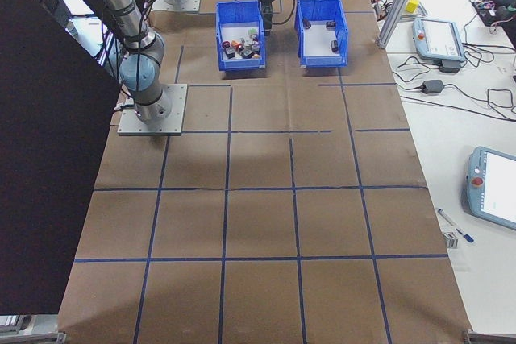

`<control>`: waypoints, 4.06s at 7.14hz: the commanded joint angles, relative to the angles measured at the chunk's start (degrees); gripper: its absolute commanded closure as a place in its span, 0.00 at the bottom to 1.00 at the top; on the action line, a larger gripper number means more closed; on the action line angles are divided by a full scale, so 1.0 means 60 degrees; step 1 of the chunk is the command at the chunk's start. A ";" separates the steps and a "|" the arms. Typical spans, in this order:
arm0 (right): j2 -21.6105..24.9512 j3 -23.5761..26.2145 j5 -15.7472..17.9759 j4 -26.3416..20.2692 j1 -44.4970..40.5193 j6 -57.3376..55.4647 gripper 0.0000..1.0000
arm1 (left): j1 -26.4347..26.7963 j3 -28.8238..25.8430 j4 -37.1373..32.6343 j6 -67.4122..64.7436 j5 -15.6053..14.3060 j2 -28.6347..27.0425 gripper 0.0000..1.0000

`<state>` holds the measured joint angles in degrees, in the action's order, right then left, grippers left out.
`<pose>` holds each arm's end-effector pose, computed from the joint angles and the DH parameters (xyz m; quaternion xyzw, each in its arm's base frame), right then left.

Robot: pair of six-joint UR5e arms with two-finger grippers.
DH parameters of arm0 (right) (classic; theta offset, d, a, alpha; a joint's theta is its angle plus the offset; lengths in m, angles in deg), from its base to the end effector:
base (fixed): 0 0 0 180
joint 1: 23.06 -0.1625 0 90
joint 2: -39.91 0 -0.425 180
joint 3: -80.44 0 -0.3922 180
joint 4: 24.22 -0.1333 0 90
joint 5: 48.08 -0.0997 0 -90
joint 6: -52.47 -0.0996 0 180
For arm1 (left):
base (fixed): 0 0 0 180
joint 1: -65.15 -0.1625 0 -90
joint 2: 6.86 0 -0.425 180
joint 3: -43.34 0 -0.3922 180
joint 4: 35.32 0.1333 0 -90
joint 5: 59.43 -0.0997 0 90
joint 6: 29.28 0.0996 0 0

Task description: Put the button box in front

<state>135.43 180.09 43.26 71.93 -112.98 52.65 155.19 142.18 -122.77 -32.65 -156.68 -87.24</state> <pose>0.1303 -0.4536 0.4613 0.0007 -0.9998 0.0176 0.0117 -0.1210 -0.4263 0.4940 -0.0308 0.9971 -0.0309 0.0623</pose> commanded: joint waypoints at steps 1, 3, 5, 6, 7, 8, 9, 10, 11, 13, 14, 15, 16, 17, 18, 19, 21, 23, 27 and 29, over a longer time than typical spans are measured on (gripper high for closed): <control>-0.0026 -0.0011 -0.0004 -0.0015 0.0001 0.0000 0.00 | 0.0007 -0.0036 0.0000 0.0005 0.0008 0.0022 0.01; -0.0026 0.0062 -0.0019 -0.0029 0.0001 0.0087 0.00 | 0.0007 -0.0051 -0.0015 -0.0024 0.0052 -0.0051 0.01; -0.0026 0.0019 0.0039 -0.0015 0.0001 0.0176 0.00 | -0.0007 -0.0037 0.0116 -0.0009 0.0022 -0.0138 0.01; -0.0128 -0.0025 0.0025 -0.0015 0.0001 0.0306 0.00 | 0.0007 0.0036 -0.0028 -0.0038 -0.0007 -0.0182 0.01; -0.0433 -0.0185 0.0010 -0.0044 0.0001 0.0337 0.00 | 0.0036 0.0008 -0.0044 0.0092 -0.0138 -0.0096 0.01; -0.0959 -0.0578 -0.0062 -0.0059 -0.0028 0.0337 0.00 | 0.0037 0.0022 -0.0030 0.0006 -0.0052 -0.0008 0.01; -0.1500 -0.1133 -0.0107 -0.0175 -0.0130 0.0685 0.00 | 0.0037 0.0036 -0.0044 -0.0067 -0.0037 -0.0079 0.01; -0.1926 -0.1632 -0.0136 -0.0234 -0.0174 0.1747 0.00 | 0.0037 0.0066 -0.0030 -0.0633 0.0181 -0.0080 0.01; -0.2235 -0.1854 -0.0151 -0.0263 -0.0247 0.3092 0.00 | 0.0153 0.0211 -0.0073 -0.1901 0.0604 0.0123 0.01; -0.3112 -0.2321 -0.0122 -0.0044 -0.0976 0.5321 0.00 | 0.0226 0.1100 -0.0074 -0.5165 0.1526 0.0547 0.01; -0.3741 -0.3050 -0.0122 0.0101 -0.1430 0.5883 0.00 | 0.0503 0.1657 -0.0045 -0.6543 0.1850 0.0883 0.02; -0.4414 -0.3725 -0.0136 0.0117 -0.1942 0.6570 0.00 | 0.1303 0.2344 0.0086 -0.8790 0.1810 0.1249 0.02; -0.5204 -0.4515 -0.0107 0.0132 -0.2556 0.8100 0.00 | 0.2616 0.3047 0.0276 -1.1263 0.1824 0.1441 0.02; -0.5719 -0.5291 -0.0122 0.0103 -0.2867 0.8782 0.00 | 0.3789 0.3663 0.0887 -1.3565 0.1838 0.1516 0.02; -0.6174 -0.5864 -0.0122 0.0117 -0.3204 0.9340 0.00 | 0.4512 0.4206 0.1923 -1.5502 0.1940 0.1589 0.02; -0.6512 -0.6131 -0.0136 0.0117 -0.3396 0.9476 0.00 | 0.4838 0.4820 0.2716 -1.7349 0.2217 0.1387 0.02; -0.6939 -0.6149 -0.0136 0.0146 -0.3499 1.0178 0.00 | 0.5090 0.5658 0.5114 -1.8735 0.2410 0.1181 0.02; -0.7450 -0.6032 -0.0005 0.0364 -0.3923 1.0167 0.00 | 0.5134 0.5676 0.5959 -1.8964 0.2395 0.0188 0.02; -0.7805 -0.5972 -0.0005 0.0498 -0.3954 1.0049 0.26 | 0.5178 0.5691 0.7220 -1.9532 0.2409 -0.0898 0.19; -0.7746 -0.6002 0.0039 0.0483 -0.3969 1.0064 0.77 | 0.5178 0.5691 0.7483 -1.9506 0.2396 -0.1075 0.56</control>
<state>88.75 144.22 43.33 74.89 -136.73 113.09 186.22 176.37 -79.01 -149.59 -142.24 -92.74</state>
